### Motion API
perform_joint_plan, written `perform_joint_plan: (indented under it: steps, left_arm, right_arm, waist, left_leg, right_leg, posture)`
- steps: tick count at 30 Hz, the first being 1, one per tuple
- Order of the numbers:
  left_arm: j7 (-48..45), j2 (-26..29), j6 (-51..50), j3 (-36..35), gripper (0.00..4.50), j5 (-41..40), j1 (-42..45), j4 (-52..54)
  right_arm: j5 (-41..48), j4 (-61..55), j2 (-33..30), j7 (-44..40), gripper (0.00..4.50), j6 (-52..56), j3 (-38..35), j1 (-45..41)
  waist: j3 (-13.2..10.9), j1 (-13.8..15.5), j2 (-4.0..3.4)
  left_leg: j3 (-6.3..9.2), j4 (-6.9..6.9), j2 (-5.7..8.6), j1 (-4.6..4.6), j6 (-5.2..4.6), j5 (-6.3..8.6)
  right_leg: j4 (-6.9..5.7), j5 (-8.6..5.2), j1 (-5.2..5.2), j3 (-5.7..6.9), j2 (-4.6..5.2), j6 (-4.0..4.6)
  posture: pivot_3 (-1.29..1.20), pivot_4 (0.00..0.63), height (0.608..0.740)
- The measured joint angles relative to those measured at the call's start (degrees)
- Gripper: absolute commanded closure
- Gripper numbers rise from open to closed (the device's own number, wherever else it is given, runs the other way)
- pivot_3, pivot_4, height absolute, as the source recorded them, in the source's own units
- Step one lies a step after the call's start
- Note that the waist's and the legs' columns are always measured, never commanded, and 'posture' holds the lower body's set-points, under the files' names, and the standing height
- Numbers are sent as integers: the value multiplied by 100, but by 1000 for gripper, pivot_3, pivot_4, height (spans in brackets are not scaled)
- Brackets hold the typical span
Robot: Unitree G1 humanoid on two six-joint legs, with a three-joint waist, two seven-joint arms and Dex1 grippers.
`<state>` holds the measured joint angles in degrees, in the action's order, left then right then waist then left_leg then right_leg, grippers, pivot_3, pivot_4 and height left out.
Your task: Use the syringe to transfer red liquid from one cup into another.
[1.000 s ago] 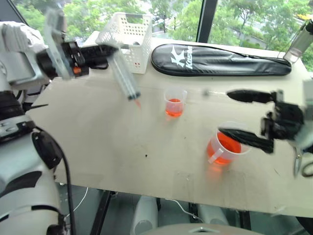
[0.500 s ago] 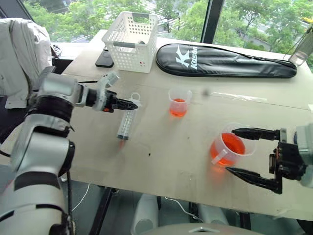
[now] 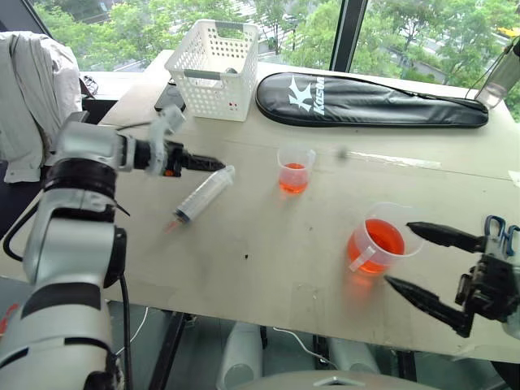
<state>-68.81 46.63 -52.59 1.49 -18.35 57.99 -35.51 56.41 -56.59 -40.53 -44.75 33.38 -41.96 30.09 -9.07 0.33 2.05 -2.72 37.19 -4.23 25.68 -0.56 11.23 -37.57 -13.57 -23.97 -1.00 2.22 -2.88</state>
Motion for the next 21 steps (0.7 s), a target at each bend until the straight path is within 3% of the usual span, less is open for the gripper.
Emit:
perform_joint_plan:
  steps: [3, 7, 11, 21]
  left_arm:
    - [799, -527, 356, -1169, 113, -547, -1392, 2161]
    - [1676, -1348, 283, -1866, 113, -1208, -2316, 4025]
    - [2126, -1741, 349, -1982, 113, -1634, -3506, 5521]
    - [1981, -1384, 1305, -2494, 113, -1538, -6806, 6436]
  right_arm:
    - [-350, 527, 81, -263, 0, -245, -30, 268]
    - [-412, 1242, 52, -502, 0, -380, -150, 194]
    - [-686, 2013, -47, -1131, 0, -646, -508, 520]
    - [-1475, 3196, 143, -1918, 0, -1539, -1069, 1049]
  waist:
    - [1, 22, -2]
    - [3, 57, -1]
    - [13, 47, -15]
    - [31, 17, -45]
  left_leg:
    - [-3, 6, 4, -9, 0, 0]
    - [-2, 24, 7, -25, 0, -1]
    - [-15, 2, 11, -56, 0, 0]
    - [-12, -25, 0, -110, 27, 16]
  right_leg:
    - [-3, -1, 15, 3, 9, 2]
    - [-2, -3, 41, 2, 6, 6]
    - [3, -5, 57, -10, 5, 6]
    - [2, -31, 60, -32, 1, 2]
  posture:
    - [0, 150, 724]
    - [0, 150, 724]
    - [0, 150, 724]
    - [0, 150, 724]
